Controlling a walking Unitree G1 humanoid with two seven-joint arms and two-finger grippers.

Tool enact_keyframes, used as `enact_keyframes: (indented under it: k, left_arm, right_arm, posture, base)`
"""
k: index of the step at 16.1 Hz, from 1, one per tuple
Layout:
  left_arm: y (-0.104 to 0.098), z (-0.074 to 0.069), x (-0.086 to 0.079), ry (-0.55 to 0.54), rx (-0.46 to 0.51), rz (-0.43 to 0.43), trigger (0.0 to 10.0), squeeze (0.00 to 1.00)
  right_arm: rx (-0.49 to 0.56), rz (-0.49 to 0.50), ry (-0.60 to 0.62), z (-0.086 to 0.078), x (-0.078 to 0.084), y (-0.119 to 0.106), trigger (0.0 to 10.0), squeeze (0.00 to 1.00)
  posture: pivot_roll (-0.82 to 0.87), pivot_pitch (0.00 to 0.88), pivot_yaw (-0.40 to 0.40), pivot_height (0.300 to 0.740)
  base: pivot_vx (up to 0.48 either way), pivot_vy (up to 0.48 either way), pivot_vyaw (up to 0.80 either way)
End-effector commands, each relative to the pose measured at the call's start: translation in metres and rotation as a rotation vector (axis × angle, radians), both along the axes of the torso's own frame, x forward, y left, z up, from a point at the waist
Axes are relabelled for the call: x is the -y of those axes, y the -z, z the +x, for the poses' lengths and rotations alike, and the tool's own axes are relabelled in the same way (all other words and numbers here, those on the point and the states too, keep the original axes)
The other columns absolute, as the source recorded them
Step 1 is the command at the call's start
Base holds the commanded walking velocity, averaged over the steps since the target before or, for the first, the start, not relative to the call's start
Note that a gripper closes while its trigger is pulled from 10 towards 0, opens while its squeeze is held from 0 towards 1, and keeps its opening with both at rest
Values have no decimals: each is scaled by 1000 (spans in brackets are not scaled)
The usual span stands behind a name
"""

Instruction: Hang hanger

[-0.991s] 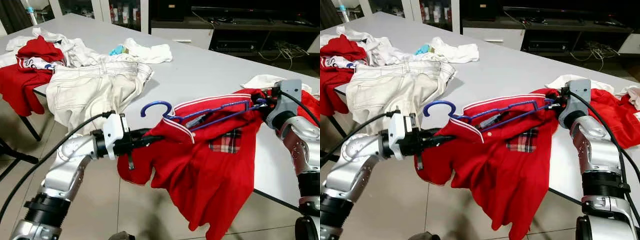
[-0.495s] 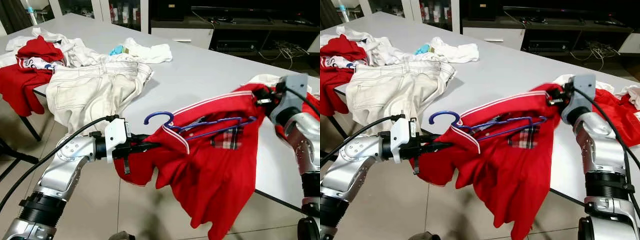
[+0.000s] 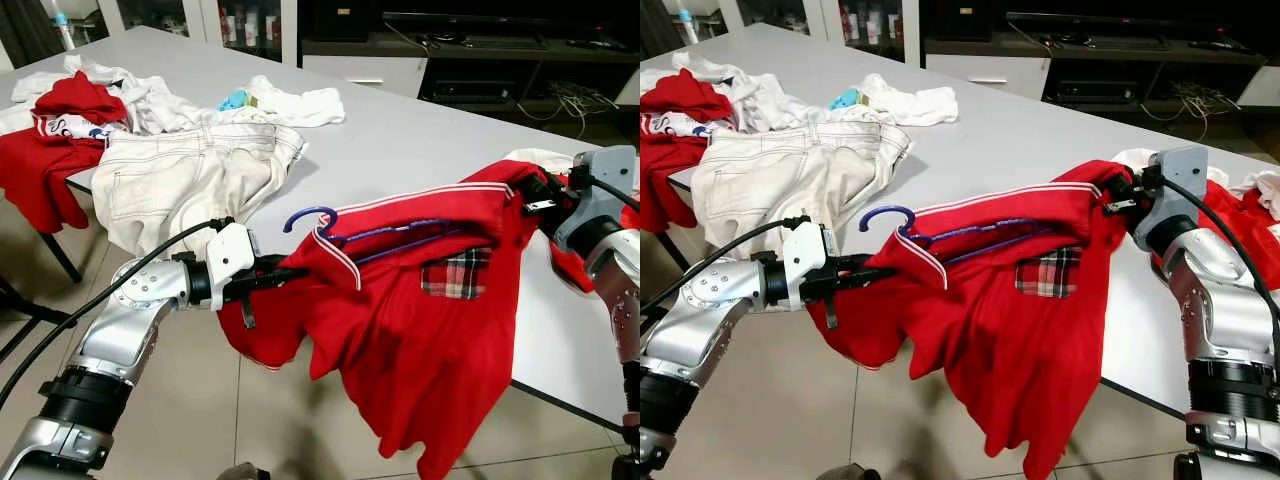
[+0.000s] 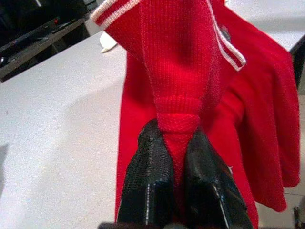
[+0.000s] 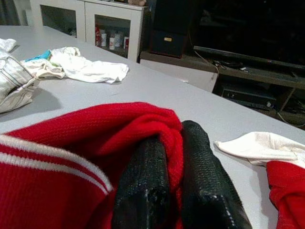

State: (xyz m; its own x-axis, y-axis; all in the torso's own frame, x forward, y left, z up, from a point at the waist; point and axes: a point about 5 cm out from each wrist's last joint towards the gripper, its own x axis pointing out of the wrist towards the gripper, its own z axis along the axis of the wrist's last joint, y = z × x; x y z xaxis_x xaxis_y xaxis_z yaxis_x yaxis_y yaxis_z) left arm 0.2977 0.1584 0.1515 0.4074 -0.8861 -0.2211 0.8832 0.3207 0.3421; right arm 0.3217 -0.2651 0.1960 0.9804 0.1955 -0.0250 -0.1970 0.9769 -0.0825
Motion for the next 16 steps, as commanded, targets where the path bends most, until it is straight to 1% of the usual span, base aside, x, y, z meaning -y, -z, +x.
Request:
enact_keyframes:
  k: [1,3,4,5,6,7,8,9,11,13,14,15,16]
  left_arm:
    - [-4,3,-3,-15,16,14,10000,0]
    - [0,9,-6,-49,23,58,10000,0]
    - [0,9,-6,-45,23,58,10000,0]
    - [-2,12,-6,-66,31,56,10000,0]
    - [-1,21,-7,-126,61,86,10000,0]
    - [-2,24,-7,-151,75,89,10000,0]
    - [-6,31,-7,-199,101,80,10000,0]
    - [-7,34,-7,-217,111,75,10000,0]
    - [-12,39,-6,-257,125,50,10000,0]
    - [-20,48,-6,-317,169,14,10000,0]
    - [-23,51,-5,-336,187,-4,10000,0]
    - [-29,53,-3,-346,209,-57,10000,0]
    - [-32,53,-1,-345,215,-78,10000,0]
  right_arm:
    - [46,5,34,-5,11,-13,10000,0]
    - [85,33,-52,-11,3,-23,10000,0]
    - [89,34,-56,-12,3,-25,10000,0]
    - [108,51,-95,-13,-3,-30,10000,0]
    - [122,58,-193,-19,-15,-35,10000,0]
    - [125,55,-221,-21,-19,-37,10000,0]
    - [120,41,-246,-23,-25,-36,10000,0]
    - [114,32,-251,-23,-27,-36,10000,0]
    - [101,18,-249,-24,-30,-33,10000,0]
    - [79,-14,-187,-23,-30,-32,10000,0]
    - [63,-36,-149,-22,-28,-30,10000,0]
    - [29,-68,-49,-17,-20,-26,10000,0]
    - [18,-75,-10,-16,-17,-24,10000,0]
  posture:
    - [-53,0,-19,740]
    - [-53,0,-19,740]
    - [-53,0,-19,740]
    - [-61,0,-14,740]
    - [-61,0,-14,740]
    - [-61,0,-14,740]
    - [-61,0,-14,740]
    - [-61,0,-14,740]
    - [-64,0,-13,740]
    - [-68,0,-10,740]
    - [-68,0,-10,740]
    - [-71,0,-8,740]
    - [-71,0,-8,740]
  base:
    - [0,0,0]
    - [0,0,0]
    - [0,0,0]
    - [0,0,0]
    - [0,0,0]
    - [0,0,0]
    - [0,0,0]
    - [0,0,0]
    - [0,0,0]
    - [0,0,0]
    - [0,0,0]
    - [0,0,0]
    - [0,0,0]
